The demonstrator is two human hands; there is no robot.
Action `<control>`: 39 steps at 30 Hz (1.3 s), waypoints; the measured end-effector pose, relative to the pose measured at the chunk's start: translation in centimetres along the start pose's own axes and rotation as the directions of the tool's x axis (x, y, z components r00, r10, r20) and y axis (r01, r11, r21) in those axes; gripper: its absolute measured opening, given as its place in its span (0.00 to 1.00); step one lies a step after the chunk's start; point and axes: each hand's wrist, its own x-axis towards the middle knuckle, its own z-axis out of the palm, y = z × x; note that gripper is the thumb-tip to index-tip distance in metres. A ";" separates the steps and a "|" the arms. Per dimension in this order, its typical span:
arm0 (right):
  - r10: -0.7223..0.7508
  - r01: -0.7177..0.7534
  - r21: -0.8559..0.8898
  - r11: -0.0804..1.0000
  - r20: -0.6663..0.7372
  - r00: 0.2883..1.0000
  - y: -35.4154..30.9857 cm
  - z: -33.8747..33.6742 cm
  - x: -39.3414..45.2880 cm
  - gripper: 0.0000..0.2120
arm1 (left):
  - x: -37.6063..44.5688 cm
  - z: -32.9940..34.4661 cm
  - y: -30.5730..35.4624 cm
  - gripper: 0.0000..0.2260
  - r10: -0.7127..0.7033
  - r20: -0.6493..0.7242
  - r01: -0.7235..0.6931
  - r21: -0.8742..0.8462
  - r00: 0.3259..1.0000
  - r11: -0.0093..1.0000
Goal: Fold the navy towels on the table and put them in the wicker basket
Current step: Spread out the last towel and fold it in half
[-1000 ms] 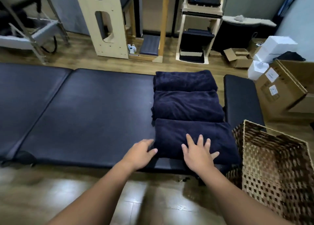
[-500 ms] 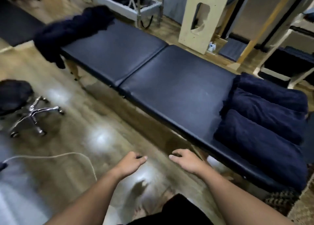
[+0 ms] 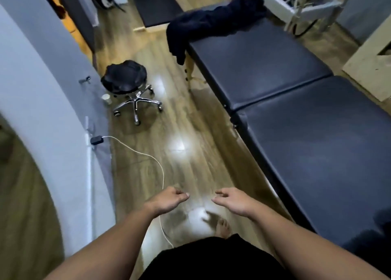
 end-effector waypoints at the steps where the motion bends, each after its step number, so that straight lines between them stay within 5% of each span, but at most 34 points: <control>1: -0.015 0.016 -0.019 1.000 0.019 1.000 -0.5 -1.1 1.0 0.31 | 0.3 -0.7 0.5 0.09 -0.016 -0.015 0.016 -0.006 1.000 1.000; 15: -0.120 0.130 -0.063 0.990 0.139 0.983 -11.5 -12.2 16.6 0.30 | 8.9 -13.9 1.6 0.27 -0.059 -0.208 0.033 -0.123 0.976 0.992; 21: -0.056 0.067 -0.104 0.992 0.104 0.993 -20.1 -17.4 22.9 0.34 | 17.2 -24.1 4.0 0.14 -0.015 -0.154 -0.001 -0.104 0.988 0.995; 25: -0.046 0.048 -0.090 0.995 0.024 0.999 -25.5 -20.6 26.4 0.39 | 21.4 -30.7 6.7 0.21 0.058 -0.060 -0.060 -0.042 0.997 0.997; 33: -0.042 0.042 0.002 0.999 -0.039 0.998 -32.3 -27.0 34.0 0.35 | 31.2 -40.8 12.1 0.12 0.066 0.050 -0.068 0.044 0.997 0.997; 39: -0.065 0.065 0.026 0.998 0.012 0.998 -34.8 -33.2 40.8 0.32 | 37.7 -48.3 16.3 0.22 0.065 0.026 -0.068 0.149 0.998 0.986</control>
